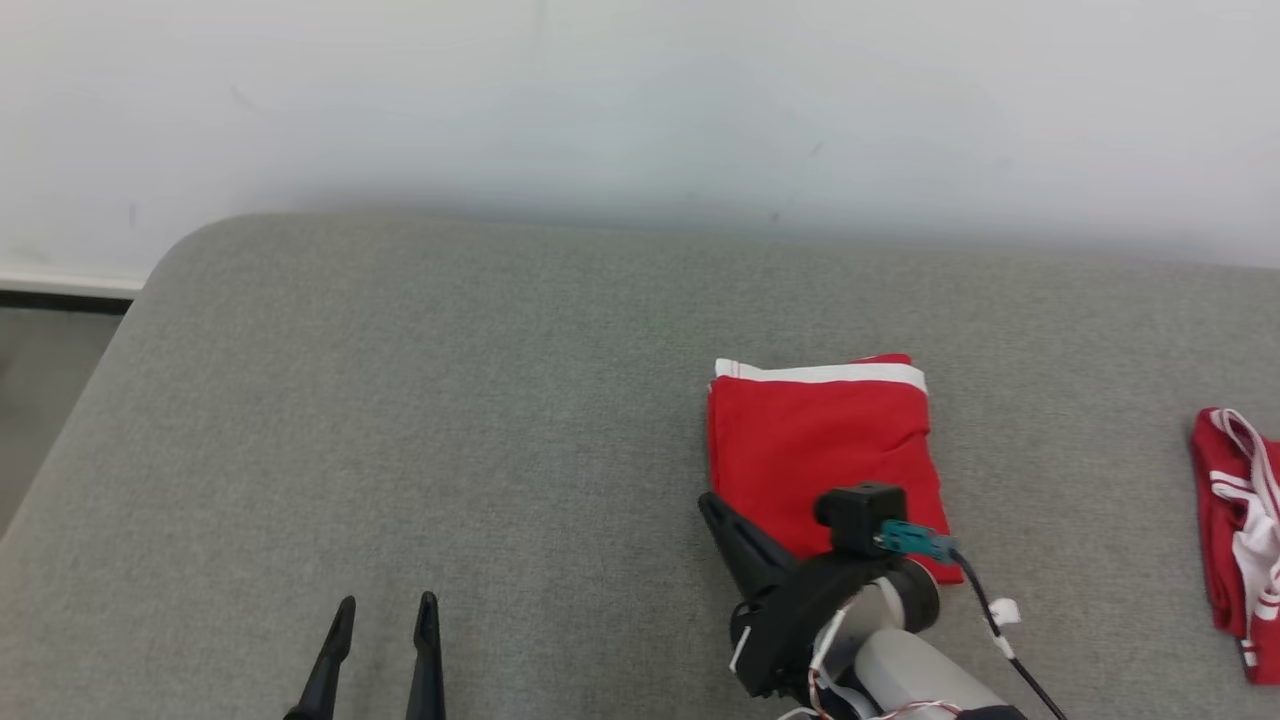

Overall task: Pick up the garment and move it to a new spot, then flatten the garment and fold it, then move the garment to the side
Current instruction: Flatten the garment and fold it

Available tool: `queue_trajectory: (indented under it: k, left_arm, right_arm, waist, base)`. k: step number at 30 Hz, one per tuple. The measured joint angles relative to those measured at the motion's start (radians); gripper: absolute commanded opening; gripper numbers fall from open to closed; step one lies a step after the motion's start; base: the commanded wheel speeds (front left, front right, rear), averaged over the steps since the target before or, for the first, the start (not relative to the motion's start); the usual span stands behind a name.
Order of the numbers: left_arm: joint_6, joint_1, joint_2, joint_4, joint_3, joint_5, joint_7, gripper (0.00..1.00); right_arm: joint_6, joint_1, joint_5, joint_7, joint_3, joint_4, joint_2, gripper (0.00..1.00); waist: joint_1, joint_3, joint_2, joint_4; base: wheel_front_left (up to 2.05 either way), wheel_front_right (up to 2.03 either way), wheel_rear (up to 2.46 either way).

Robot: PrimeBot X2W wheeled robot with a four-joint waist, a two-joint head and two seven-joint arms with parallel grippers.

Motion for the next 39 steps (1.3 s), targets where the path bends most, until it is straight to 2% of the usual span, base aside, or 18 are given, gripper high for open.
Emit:
queue_trajectory:
  k: [7,8,9,10,11,12,24,32,39]
  left_arm:
    - [0.002,0.023,0.0,-0.007,0.044,0.011,0.0,1.0]
    - [0.002,0.025,0.0,-0.009,0.052,0.013,0.0,1.0]
    - [0.002,0.03,0.0,-0.012,0.058,0.014,0.0,1.0]
    - [0.002,0.037,0.0,-0.013,0.065,0.015,0.0,1.0]
    - [0.003,0.04,0.0,-0.013,0.072,0.015,0.0,1.0]
    - [0.002,0.04,0.0,-0.017,0.088,0.019,0.0,1.0]
    - [-0.012,0.044,0.001,0.001,0.167,0.022,0.0,1.0]
    - [-0.049,0.041,0.003,0.066,0.213,0.051,0.0,1.0]
    - [-0.063,0.033,0.007,0.106,0.224,0.066,0.0,1.0]
  right_arm:
    - [0.0,0.067,-0.045,-0.046,-0.122,-0.074,-0.065,0.0]
    - [0.0,0.081,-0.059,-0.052,-0.15,-0.091,-0.076,0.1]
    - [0.0,0.096,-0.073,-0.055,-0.179,-0.109,-0.086,0.38]
    - [0.0,0.112,-0.09,-0.058,-0.209,-0.129,-0.096,0.76]
    - [0.0,0.129,-0.107,-0.06,-0.237,-0.148,-0.104,1.0]
    - [0.0,0.167,-0.136,-0.058,-0.295,-0.193,-0.114,1.0]
    - [0.0,0.396,-0.311,-0.031,-0.504,-0.439,-0.141,1.0]
    - [0.0,0.484,-0.358,-0.009,-0.554,-0.486,-0.142,1.0]
    - [0.0,0.508,-0.368,-0.022,-0.562,-0.475,-0.136,1.0]
  waist:
    - [0.0,-0.034,-0.0001,-0.052]
    - [0.0,-0.039,0.0,-0.063]
    - [0.0,-0.044,-0.0001,-0.072]
    - [0.0,-0.048,0.0,-0.082]
    - [0.0,-0.053,0.0,-0.092]
    - [0.0,-0.061,0.0,-0.111]
    - [-0.0001,-0.1,-0.0001,-0.187]
    - [-0.0001,-0.12,0.0,-0.205]
    - [0.0,-0.128,0.0,-0.212]
  base:
    - [0.0,0.0,0.0]
    - [0.0,0.0,0.0]
    - [0.0,0.0,0.0]
    - [0.0,0.0,0.0]
    - [0.0,0.0,0.0]
    - [0.0,0.0,0.0]
    - [0.0,0.0,0.0]
    - [0.0,0.0,0.0]
    - [0.0,0.0,0.0]
